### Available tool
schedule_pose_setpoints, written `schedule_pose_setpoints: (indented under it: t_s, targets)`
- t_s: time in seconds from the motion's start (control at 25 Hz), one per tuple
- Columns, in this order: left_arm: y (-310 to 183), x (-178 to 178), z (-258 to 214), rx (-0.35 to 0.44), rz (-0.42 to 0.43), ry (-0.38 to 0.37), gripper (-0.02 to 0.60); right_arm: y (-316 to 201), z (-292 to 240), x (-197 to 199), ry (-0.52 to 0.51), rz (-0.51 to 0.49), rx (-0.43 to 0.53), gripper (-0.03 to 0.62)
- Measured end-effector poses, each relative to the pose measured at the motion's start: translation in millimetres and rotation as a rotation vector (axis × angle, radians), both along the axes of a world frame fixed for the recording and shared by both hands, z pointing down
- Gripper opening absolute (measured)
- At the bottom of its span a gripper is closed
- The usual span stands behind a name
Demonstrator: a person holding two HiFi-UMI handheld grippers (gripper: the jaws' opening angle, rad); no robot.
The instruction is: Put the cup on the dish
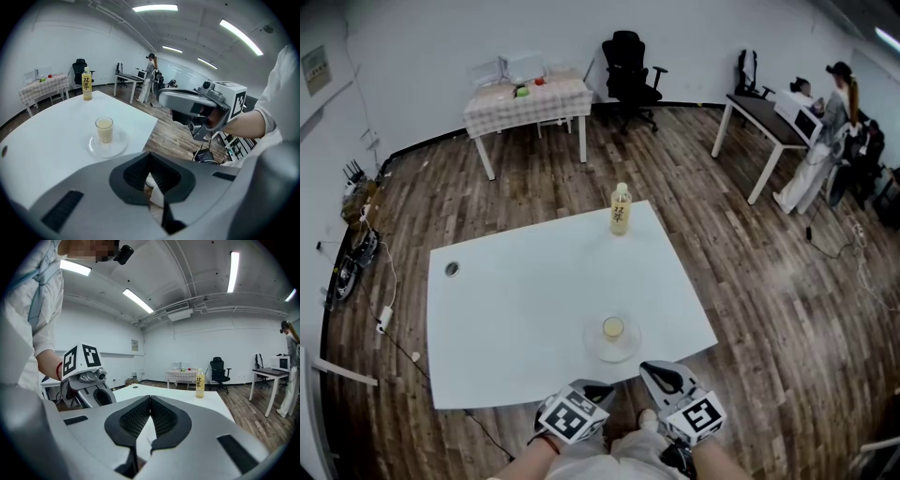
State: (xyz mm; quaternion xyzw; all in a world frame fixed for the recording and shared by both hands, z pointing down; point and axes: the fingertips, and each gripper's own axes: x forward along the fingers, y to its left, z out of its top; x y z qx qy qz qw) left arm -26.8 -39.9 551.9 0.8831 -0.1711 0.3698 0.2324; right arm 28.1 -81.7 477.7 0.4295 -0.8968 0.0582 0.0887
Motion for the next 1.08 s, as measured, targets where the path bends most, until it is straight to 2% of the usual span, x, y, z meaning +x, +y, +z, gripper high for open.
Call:
schedule_pose_setpoints:
  t_s: [1.08]
  targets:
    - [0,-1,-4,0.003,0.013,0.008,0.000,2,-8,-6,0.005,-0.020,-0.009,0.031]
